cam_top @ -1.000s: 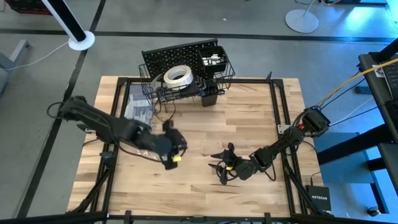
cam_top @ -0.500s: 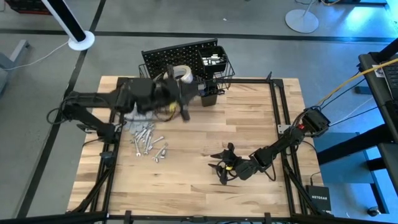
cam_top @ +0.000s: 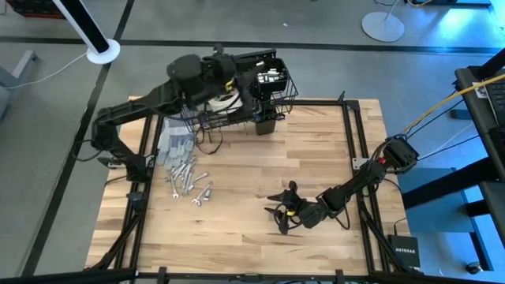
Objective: Hang tools onto peg board
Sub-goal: Put the socket into the top black bin on the pegboard
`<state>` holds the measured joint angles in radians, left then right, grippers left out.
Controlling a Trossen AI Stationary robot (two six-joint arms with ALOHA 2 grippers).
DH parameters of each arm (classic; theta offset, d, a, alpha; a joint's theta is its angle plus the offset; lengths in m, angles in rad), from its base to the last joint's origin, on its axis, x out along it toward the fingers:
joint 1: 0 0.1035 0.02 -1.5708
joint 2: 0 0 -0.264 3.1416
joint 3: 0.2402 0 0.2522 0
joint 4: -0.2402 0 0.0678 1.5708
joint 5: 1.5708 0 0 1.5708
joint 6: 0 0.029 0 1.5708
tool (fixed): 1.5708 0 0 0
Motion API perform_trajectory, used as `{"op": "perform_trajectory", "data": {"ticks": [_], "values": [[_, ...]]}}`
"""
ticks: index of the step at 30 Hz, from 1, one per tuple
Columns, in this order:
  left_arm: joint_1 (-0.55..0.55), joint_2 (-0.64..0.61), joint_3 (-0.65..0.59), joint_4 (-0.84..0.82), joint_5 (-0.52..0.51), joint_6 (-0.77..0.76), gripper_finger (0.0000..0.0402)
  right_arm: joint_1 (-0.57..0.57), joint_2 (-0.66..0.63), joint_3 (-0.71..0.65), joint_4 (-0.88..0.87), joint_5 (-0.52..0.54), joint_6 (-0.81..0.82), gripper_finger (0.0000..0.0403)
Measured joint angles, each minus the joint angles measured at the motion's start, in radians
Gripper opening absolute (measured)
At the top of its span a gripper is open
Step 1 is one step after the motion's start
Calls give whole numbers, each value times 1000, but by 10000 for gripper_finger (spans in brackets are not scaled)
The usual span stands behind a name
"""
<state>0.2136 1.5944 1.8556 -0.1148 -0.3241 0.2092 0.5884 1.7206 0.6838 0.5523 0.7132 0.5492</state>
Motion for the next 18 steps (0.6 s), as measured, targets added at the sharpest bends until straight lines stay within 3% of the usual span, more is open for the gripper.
{"op": "perform_trajectory", "data": {"ticks": [9,18], "values": [[51,71,13,-10,0,21,81,0,0,0,-1,-17,4,199],[47,48,13,-63,0,9,167,0,0,0,-1,-18,4,199]]}}
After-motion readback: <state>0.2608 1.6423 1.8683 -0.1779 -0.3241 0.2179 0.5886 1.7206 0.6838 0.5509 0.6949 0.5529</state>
